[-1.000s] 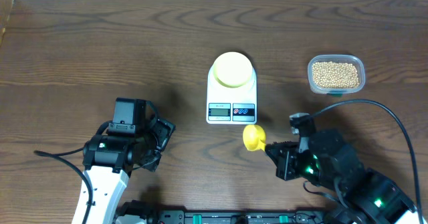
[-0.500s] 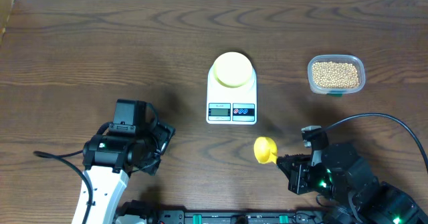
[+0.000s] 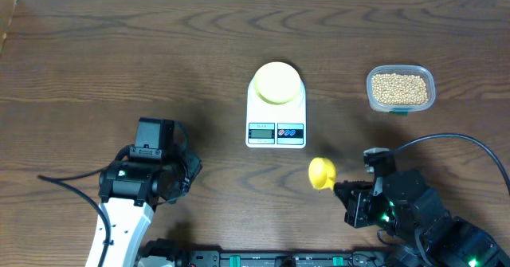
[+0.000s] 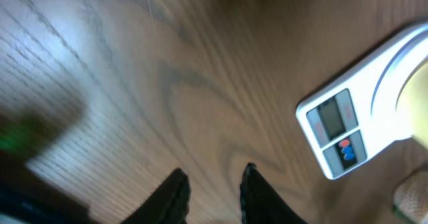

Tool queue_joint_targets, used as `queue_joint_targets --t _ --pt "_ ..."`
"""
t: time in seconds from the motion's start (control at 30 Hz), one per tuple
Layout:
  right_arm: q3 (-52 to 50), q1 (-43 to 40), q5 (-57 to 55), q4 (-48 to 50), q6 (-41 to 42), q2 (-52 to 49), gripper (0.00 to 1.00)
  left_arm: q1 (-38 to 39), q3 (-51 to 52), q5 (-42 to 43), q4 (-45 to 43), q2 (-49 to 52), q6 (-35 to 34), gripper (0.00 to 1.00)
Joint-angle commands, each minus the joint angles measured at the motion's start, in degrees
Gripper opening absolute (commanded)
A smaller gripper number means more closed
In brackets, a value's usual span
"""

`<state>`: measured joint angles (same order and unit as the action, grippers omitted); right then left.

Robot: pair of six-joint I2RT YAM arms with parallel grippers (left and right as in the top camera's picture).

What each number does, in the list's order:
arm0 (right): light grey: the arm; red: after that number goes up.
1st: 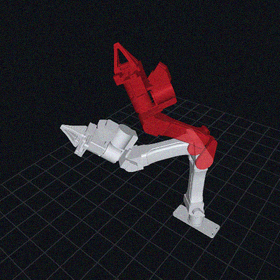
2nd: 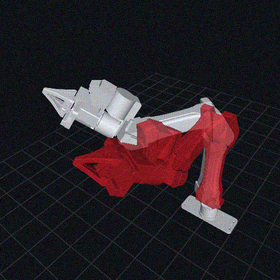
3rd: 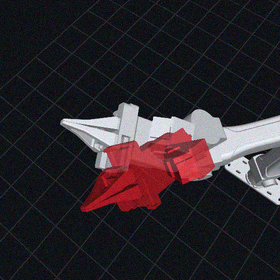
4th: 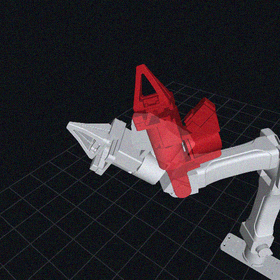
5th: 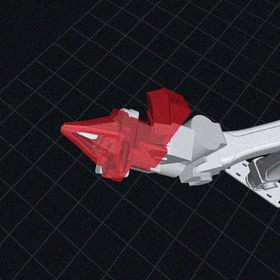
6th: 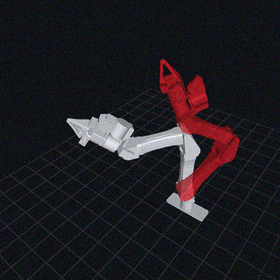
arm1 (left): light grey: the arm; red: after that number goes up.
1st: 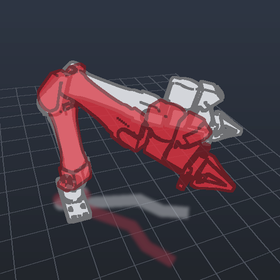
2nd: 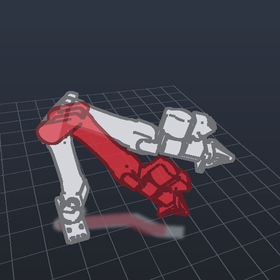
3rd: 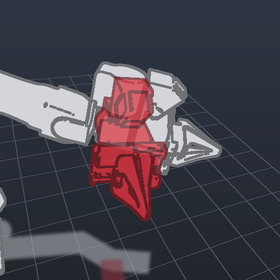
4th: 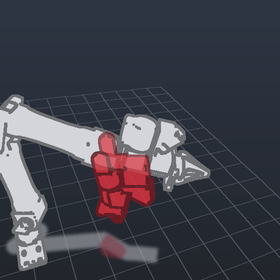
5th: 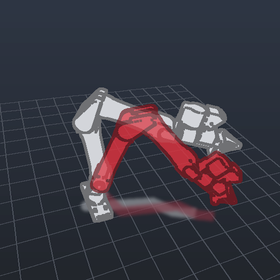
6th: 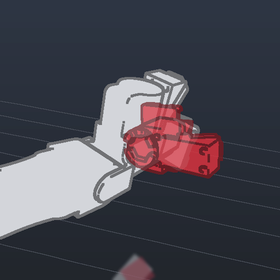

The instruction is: Scoop item into bowl and weigh 50g on scale

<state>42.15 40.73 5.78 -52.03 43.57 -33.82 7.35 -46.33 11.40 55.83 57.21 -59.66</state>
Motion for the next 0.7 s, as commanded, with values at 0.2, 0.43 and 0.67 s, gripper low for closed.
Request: queue_joint_targets --t 0.2,0.43,0.67 --pt "0.3 -0.2 -25.2 8.6 -0.4 0.3 0.01 0.2 0.0 -15.1 -21.7 4.0 8.0 0.07" --pt "0.3 -0.6 -36.9 13.4 -0.4 0.0 0.01 0.7 0.0 -2.3 -27.7 13.5 10.4 0.07" --pt "0.3 -3.4 -37.1 18.1 -1.0 0.0 0.01 11.3 0.0 7.2 -36.1 18.6 13.9 0.07"
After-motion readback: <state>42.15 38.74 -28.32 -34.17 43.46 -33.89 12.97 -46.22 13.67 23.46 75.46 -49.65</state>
